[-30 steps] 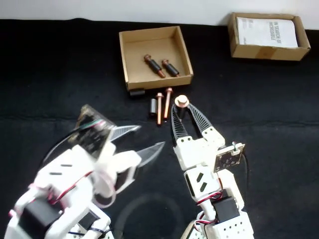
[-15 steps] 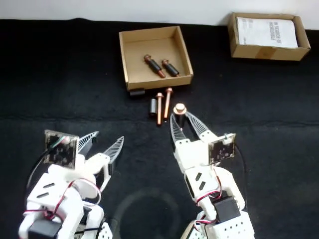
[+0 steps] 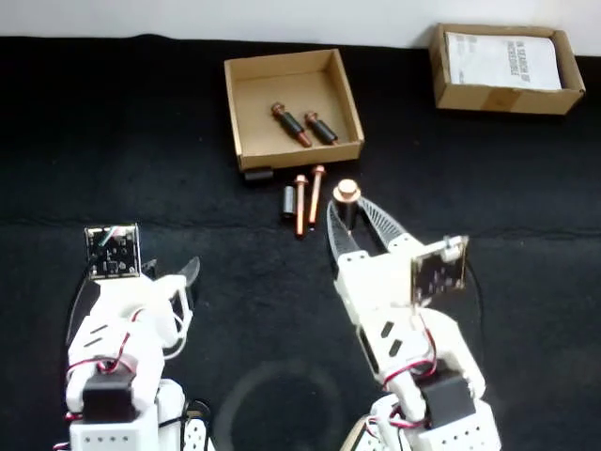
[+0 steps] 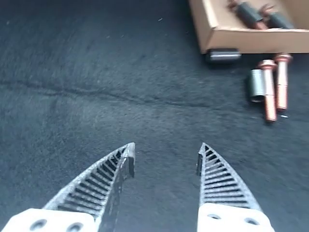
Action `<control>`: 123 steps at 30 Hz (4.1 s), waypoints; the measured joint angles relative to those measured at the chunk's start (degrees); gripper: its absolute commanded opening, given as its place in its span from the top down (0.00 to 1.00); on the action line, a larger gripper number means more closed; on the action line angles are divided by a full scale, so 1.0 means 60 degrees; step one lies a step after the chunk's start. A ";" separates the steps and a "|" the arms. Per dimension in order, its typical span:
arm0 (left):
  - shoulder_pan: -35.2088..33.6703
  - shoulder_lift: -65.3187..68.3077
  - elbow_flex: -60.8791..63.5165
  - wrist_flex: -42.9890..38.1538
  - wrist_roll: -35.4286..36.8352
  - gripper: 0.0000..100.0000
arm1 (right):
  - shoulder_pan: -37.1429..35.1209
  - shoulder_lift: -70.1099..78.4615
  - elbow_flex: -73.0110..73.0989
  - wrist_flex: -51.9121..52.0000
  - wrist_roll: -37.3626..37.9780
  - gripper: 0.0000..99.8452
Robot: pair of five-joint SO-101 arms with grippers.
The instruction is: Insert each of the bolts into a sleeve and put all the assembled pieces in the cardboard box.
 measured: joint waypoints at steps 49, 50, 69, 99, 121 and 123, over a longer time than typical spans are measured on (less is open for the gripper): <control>-0.0821 0.0000 0.1949 -0.1700 0.0015 0.99 | 0.0000 2.2696 -2.2667 0.2637 0.0000 0.99; -0.0821 0.0000 0.1949 -0.1700 0.0015 0.99 | 0.0015 2.2784 -2.2725 0.2667 0.0073 0.99; -0.1128 0.0000 0.1949 -0.1700 0.0015 0.99 | -0.0015 2.5626 -2.2799 0.2535 0.4322 0.98; -0.1245 0.0000 0.1949 -0.1700 0.0015 0.98 | -0.0557 2.4557 -2.7678 1.0183 0.1656 0.86; -0.1407 0.0000 0.1949 -0.1700 0.0015 0.98 | -0.1158 2.2755 -2.3531 1.1810 -0.0205 0.86; -0.1407 0.0000 0.1949 -0.1700 0.0015 0.98 | -0.1158 2.2784 -2.3516 1.1810 -0.0205 0.86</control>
